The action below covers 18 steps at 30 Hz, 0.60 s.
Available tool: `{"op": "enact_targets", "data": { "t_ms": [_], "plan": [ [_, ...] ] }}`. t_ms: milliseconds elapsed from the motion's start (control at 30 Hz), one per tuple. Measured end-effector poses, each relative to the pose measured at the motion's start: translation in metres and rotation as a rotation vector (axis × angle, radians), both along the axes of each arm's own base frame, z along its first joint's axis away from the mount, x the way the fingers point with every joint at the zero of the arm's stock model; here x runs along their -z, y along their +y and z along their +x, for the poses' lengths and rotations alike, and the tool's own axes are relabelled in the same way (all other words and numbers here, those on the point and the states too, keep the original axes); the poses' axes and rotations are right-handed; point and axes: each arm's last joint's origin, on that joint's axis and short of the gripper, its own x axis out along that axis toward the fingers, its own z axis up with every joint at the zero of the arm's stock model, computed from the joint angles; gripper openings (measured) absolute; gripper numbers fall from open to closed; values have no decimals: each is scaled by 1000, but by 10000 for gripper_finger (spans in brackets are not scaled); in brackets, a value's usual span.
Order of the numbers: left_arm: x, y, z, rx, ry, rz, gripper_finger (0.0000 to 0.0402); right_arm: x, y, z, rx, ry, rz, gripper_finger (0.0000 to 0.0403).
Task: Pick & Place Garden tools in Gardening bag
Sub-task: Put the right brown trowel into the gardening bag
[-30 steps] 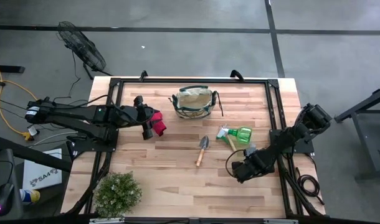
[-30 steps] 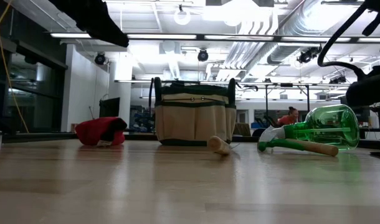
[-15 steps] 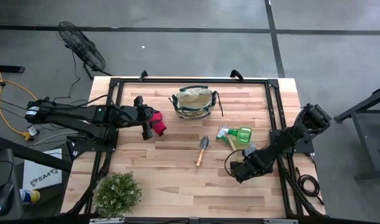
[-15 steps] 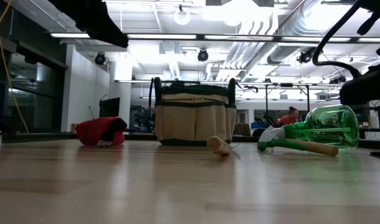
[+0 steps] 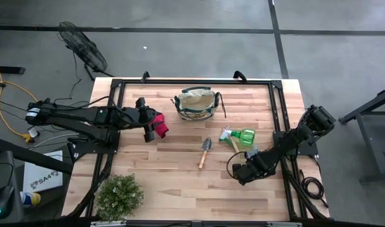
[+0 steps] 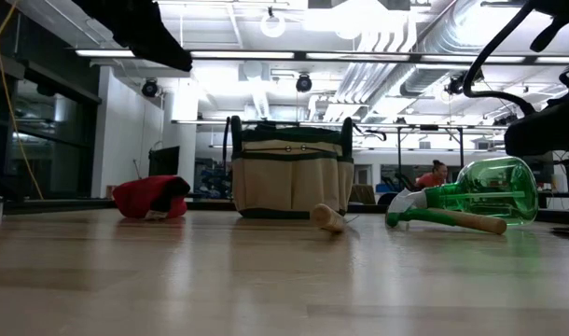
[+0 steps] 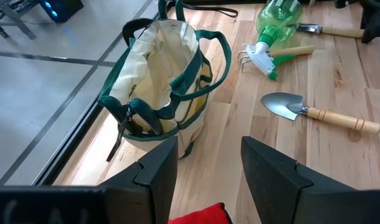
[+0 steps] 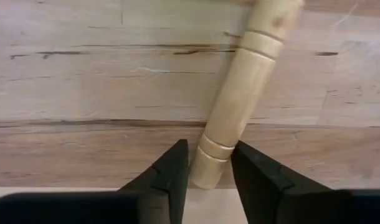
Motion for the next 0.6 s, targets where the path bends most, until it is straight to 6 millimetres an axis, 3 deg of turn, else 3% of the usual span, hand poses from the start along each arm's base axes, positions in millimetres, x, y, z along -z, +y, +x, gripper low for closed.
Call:
{"op": "enact_targets", "data": {
  "t_ms": [333,600],
  "plan": [
    [0,0,0,0,0,0,170,0,0,-1,-79,17,21,70],
    [0,0,0,-1,1,0,170,-1,0,-1,-150,16,50,68]
  ]
}}
